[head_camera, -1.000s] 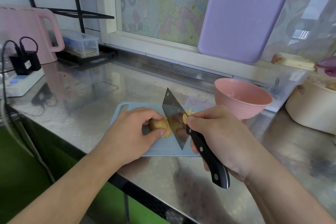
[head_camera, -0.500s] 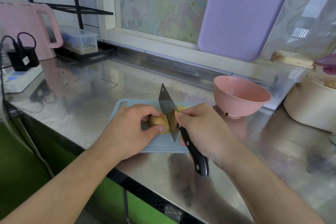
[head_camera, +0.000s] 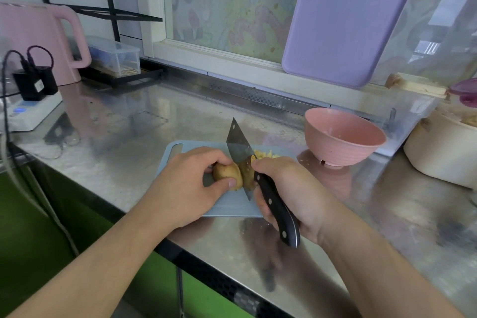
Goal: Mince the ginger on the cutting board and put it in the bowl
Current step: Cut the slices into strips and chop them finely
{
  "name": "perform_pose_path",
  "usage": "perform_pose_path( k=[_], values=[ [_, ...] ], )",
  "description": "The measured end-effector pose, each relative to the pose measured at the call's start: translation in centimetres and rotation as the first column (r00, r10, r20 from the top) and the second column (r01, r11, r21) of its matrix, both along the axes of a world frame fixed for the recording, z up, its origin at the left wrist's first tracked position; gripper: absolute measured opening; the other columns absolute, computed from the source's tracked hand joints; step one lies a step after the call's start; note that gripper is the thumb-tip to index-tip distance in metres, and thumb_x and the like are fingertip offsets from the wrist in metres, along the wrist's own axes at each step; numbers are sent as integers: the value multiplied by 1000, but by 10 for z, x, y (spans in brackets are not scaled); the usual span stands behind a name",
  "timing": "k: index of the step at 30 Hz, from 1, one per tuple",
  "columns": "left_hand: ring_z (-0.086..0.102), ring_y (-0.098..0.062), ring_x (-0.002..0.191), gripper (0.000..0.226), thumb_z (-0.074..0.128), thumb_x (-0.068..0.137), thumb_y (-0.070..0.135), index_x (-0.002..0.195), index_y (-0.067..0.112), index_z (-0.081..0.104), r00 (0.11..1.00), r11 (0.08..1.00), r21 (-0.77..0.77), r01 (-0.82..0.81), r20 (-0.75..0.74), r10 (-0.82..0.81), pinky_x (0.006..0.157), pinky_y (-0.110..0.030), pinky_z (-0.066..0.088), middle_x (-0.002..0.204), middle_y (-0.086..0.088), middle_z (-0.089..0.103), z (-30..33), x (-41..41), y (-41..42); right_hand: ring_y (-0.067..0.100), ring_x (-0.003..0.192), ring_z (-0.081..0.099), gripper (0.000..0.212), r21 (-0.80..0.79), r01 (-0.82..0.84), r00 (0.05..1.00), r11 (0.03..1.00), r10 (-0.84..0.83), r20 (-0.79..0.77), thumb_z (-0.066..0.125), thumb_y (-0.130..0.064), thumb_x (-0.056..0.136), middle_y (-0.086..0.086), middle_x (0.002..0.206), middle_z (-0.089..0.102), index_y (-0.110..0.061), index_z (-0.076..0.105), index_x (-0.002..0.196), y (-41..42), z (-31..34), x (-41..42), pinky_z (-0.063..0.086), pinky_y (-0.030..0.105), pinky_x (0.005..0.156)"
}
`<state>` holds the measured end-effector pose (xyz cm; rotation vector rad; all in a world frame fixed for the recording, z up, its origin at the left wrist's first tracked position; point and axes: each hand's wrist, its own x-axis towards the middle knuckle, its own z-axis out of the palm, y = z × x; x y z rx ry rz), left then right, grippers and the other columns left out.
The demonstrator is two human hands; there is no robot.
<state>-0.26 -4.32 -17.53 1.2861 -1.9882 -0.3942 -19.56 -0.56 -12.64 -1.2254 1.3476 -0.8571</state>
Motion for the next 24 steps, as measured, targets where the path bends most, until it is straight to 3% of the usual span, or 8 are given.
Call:
perform_pose_path(
  k=[5, 10, 16, 21, 24],
  values=[
    [59, 8, 104, 22, 78, 88, 40, 109, 43, 69, 1000, 1000, 5, 1, 9, -1, 84, -5, 44, 105, 31, 65, 0, 0, 0, 25, 39, 37, 30, 53, 42, 998, 998, -45, 49, 52, -28, 99, 13, 50, 45, -16, 52, 71, 2, 3, -3, 22, 33, 51],
    [60, 7, 104, 24, 78, 89, 40, 110, 44, 68, 1000, 1000, 14, -1, 13, 1, 83, -6, 43, 107, 31, 65, -1, 1, 0, 19, 36, 36, 23, 75, 61, 990, 995, -70, 124, 53, -23, 101, 10, 51, 39, -11, 51, 82, 8, 11, -5, 29, 19, 36],
    [60, 7, 105, 25, 77, 89, 42, 113, 44, 67, 1000, 1000, 20, -6, 21, 6, 85, -9, 44, 111, 30, 64, -1, 1, 0, 22, 36, 36, 42, -43, 95, 990, 995, -90, 107, 59, -23, 101, 12, 53, 39, -10, 48, 63, 9, 14, -10, 31, 19, 37],
    [60, 5, 105, 26, 75, 90, 43, 114, 42, 64, 999, 1000, -2, -4, 47, 4, 89, -14, 48, 113, 29, 64, -2, 1, 0, 21, 36, 35, 43, -56, 93, 986, 994, -84, 144, 59, -21, 101, 12, 52, 38, -10, 47, 61, 11, 17, -13, 29, 18, 36],
    [60, 5, 105, 27, 75, 91, 43, 115, 43, 64, 999, 1000, 1, -3, 48, 3, 91, -18, 50, 113, 31, 62, -2, 2, 0, 20, 33, 34, 29, -54, 58, 987, 997, -49, 152, 58, -19, 101, 12, 52, 37, -5, 55, 76, 11, 17, -13, 27, 17, 35]
  ],
)
